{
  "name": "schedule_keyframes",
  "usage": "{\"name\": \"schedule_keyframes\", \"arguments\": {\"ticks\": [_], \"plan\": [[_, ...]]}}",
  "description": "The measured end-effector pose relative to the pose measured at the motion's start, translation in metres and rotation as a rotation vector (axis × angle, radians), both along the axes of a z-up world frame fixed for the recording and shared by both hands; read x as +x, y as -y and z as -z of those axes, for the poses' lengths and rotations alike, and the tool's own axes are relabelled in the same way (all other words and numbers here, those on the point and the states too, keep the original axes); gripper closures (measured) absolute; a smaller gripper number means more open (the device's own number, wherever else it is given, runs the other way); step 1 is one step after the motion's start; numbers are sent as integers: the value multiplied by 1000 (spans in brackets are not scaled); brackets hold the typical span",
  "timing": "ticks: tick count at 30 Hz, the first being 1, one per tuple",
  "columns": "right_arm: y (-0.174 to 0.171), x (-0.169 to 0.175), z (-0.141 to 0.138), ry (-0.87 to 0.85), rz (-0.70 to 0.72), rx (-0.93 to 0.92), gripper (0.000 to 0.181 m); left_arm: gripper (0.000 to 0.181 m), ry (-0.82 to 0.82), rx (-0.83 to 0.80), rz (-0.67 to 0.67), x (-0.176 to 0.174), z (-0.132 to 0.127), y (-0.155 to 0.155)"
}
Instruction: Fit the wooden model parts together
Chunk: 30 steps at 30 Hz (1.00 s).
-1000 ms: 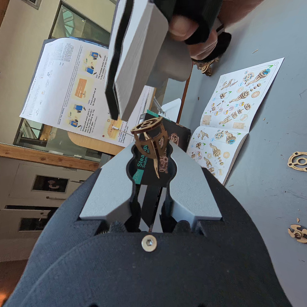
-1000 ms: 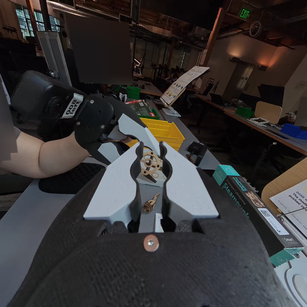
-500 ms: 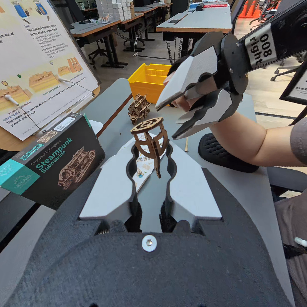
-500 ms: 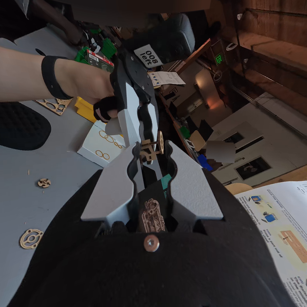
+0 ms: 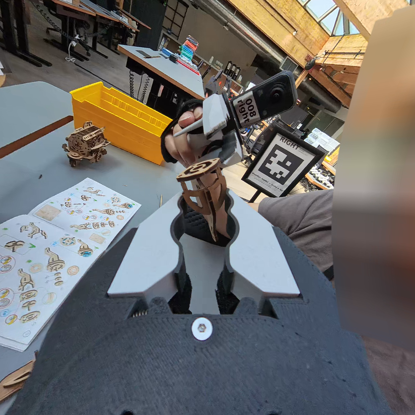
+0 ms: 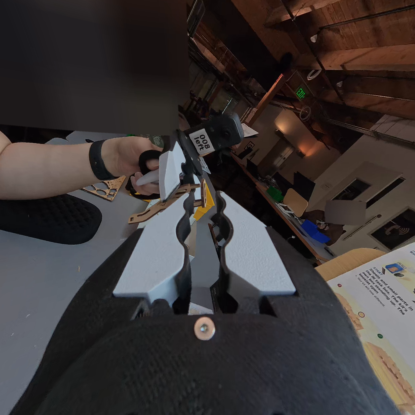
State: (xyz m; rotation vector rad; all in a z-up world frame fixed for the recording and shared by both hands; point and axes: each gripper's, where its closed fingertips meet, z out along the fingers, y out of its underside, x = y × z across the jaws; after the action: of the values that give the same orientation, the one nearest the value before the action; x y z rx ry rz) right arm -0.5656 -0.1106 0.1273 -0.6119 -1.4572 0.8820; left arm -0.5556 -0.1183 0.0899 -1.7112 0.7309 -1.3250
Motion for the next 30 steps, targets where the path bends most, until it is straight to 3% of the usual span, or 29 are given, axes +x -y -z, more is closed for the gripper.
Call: {"name": "schedule_keyframes", "arguments": {"ticks": [6, 17, 30], "plan": [[3, -8, 14, 77, 31, 69, 161, 150, 15, -52, 65, 9, 4, 6], [6, -10, 14, 70, 49, 112, 178, 150, -1, -60, 77, 10, 5, 9], [8, -11, 21, 97, 53, 163, 180, 150, -29, -97, 89, 9, 12, 11]]}}
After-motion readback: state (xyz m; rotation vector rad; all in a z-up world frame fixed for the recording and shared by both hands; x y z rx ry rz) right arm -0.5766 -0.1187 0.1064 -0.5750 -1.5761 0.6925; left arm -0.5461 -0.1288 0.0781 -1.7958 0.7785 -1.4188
